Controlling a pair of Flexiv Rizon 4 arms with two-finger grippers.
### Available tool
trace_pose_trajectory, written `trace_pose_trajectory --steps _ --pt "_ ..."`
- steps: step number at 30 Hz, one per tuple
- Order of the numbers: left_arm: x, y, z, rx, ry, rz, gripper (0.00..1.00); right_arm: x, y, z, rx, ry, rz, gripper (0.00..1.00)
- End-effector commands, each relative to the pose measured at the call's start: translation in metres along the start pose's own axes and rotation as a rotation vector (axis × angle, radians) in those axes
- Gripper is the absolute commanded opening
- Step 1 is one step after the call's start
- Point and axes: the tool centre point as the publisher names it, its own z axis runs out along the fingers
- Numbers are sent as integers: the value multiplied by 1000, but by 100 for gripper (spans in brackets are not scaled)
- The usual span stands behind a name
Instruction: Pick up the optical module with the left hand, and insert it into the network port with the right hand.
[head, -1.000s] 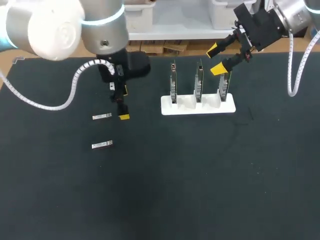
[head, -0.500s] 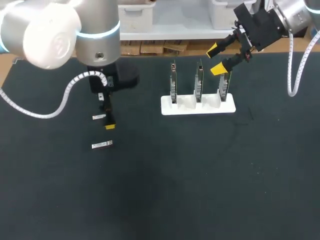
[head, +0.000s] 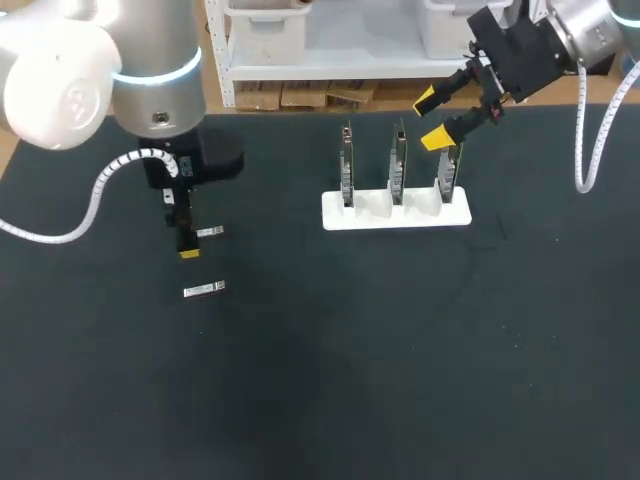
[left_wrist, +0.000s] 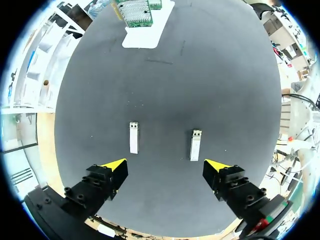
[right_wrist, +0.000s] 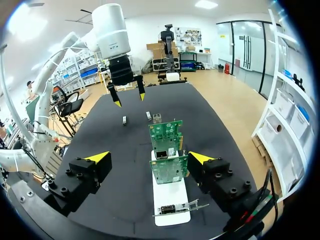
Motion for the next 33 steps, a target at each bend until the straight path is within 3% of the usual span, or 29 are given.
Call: trace_pose_trajectory --steps 1,7,17,33 --pt "-1 9 6 19 -20 11 100 0 1 0 4 1 1 100" --pt "-6 25 30 92 -28 -6 100 0 1 0 4 1 1 100" --pt "-12 37 42 112 -40 -33 100 0 1 0 4 1 1 100" --pt "-11 30 51 107 -54 -92 100 0 1 0 4 1 1 100"
